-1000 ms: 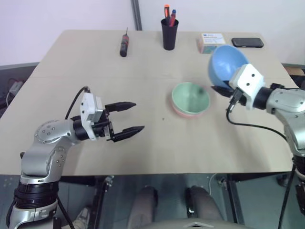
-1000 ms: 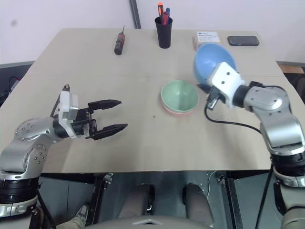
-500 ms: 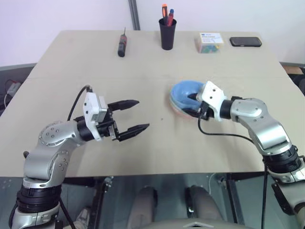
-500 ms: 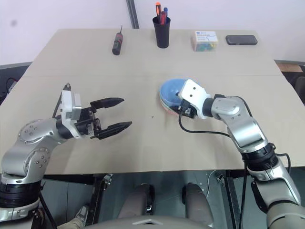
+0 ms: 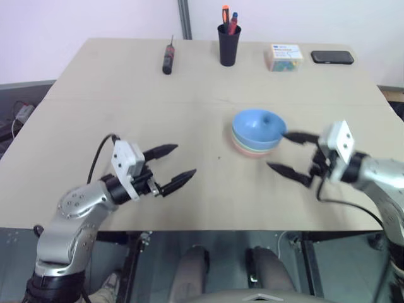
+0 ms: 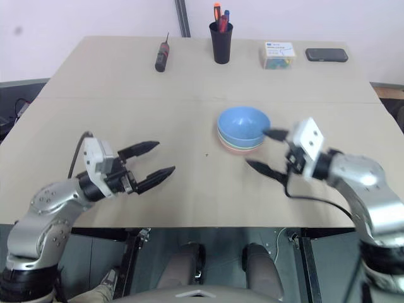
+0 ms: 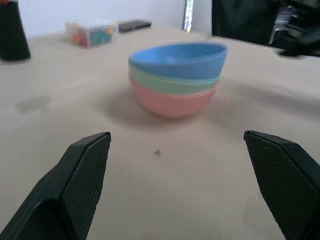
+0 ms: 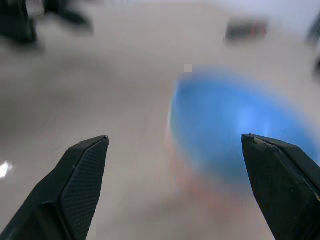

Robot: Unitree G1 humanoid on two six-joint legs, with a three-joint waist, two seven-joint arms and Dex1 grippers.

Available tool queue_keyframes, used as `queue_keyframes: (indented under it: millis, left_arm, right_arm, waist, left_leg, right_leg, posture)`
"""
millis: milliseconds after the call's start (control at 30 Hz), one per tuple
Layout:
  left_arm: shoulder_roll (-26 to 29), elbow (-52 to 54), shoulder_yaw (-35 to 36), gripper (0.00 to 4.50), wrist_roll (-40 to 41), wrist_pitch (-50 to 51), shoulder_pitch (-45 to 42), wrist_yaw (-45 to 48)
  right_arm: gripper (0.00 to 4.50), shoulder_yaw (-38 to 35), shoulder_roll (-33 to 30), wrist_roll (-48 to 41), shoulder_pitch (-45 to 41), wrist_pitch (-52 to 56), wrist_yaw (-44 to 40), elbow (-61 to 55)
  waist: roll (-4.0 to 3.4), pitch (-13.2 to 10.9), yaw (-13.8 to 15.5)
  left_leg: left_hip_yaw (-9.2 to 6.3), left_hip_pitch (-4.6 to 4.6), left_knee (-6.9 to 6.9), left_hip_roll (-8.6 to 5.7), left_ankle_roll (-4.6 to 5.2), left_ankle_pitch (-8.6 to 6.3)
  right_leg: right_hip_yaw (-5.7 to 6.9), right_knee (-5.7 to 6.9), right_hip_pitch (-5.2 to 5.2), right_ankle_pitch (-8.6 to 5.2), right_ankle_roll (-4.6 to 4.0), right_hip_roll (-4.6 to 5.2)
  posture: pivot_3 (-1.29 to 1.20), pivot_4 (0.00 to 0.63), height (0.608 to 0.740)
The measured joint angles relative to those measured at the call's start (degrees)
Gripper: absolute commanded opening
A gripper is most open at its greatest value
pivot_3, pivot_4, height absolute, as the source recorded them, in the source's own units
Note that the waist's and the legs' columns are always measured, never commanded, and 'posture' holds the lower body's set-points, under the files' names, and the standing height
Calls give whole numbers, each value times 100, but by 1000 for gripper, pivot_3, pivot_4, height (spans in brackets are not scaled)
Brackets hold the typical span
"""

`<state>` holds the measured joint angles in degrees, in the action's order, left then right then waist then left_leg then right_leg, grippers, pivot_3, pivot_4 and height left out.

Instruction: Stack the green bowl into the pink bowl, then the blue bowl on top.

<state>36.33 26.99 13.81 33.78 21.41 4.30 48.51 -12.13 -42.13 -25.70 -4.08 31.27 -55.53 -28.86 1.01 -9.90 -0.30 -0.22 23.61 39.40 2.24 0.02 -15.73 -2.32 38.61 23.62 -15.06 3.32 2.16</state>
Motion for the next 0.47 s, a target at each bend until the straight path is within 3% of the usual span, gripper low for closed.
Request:
queue_keyframes:
  millis: [200, 467]
  left_arm:
    - [217, 182, 805, 4500, 89, 2, 558, -82]
    - [626, 177, 1313, 4500, 365, 45, 722, 315]
  right_arm:
    - [4447, -1374, -560, 186, 1023, -813, -378, 999]
    - [4447, -1584, -604, 138, 942, -1507, -590, 1354]
  waist:
    - [3, -2, -58]
    - [5, -3, -51]
  left_leg:
    - [29, -110, -20, 11, 0, 0]
    - [63, -129, -19, 18, -1, 0]
  right_leg:
    - [-23, 15, -72, -13, -16, -17]
    - [-59, 13, -79, -9, -9, -23]
  posture:
    - [0, 150, 740]
    - [0, 150, 740]
